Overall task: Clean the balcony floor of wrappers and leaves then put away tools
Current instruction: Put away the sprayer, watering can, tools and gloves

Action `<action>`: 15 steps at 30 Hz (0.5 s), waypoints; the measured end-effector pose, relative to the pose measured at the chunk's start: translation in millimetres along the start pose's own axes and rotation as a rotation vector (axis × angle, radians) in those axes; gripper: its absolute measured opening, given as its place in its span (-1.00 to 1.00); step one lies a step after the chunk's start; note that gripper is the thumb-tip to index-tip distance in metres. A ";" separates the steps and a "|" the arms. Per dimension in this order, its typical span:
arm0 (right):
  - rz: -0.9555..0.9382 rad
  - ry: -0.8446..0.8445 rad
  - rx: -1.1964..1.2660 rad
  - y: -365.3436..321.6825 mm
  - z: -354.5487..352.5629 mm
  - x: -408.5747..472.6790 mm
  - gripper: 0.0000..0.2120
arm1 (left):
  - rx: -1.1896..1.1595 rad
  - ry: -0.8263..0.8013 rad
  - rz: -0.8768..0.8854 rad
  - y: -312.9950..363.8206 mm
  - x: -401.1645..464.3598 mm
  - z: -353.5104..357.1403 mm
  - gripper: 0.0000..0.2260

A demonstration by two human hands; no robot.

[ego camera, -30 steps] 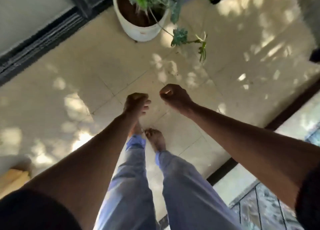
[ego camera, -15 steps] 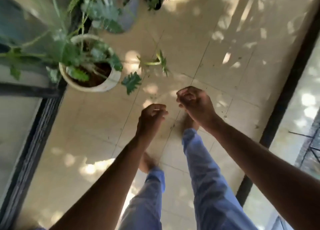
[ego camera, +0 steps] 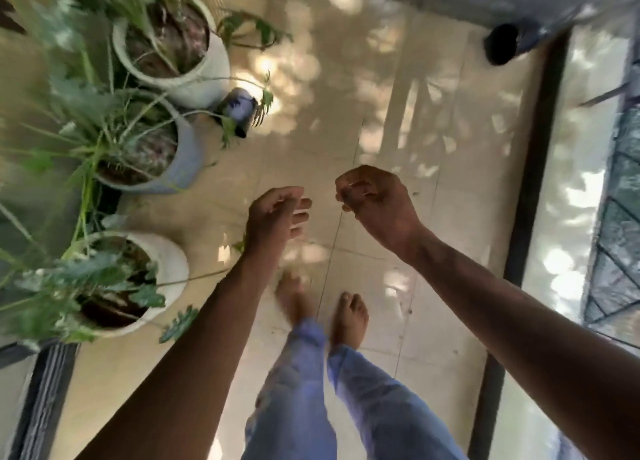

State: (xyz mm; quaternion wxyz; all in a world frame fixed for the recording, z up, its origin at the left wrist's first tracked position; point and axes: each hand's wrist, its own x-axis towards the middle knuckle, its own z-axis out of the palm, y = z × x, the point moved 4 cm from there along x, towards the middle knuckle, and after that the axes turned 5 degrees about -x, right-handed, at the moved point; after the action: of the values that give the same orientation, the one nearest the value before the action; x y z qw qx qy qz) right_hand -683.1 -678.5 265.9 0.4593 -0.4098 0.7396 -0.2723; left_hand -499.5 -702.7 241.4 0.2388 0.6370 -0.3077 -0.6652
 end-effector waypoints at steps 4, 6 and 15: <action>-0.004 0.021 0.018 -20.7 -17.2 61.1 -0.79 | 0.005 -0.008 -0.028 29.7 53.0 18.3 -0.79; 0.010 0.022 0.027 -26.0 -24.2 89.8 -0.80 | 0.011 -0.014 -0.055 40.4 79.5 24.8 -0.79; 0.137 -0.070 0.027 -39.5 -40.7 214.2 -0.91 | 0.031 -0.053 -0.178 99.0 182.2 44.0 -0.76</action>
State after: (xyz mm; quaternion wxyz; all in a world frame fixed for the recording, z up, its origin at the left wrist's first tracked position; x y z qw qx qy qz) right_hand -757.7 -881.2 216.5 0.5079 -0.3612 0.7456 -0.2358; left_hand -564.2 -896.4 184.3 0.1607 0.6476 -0.2662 -0.6957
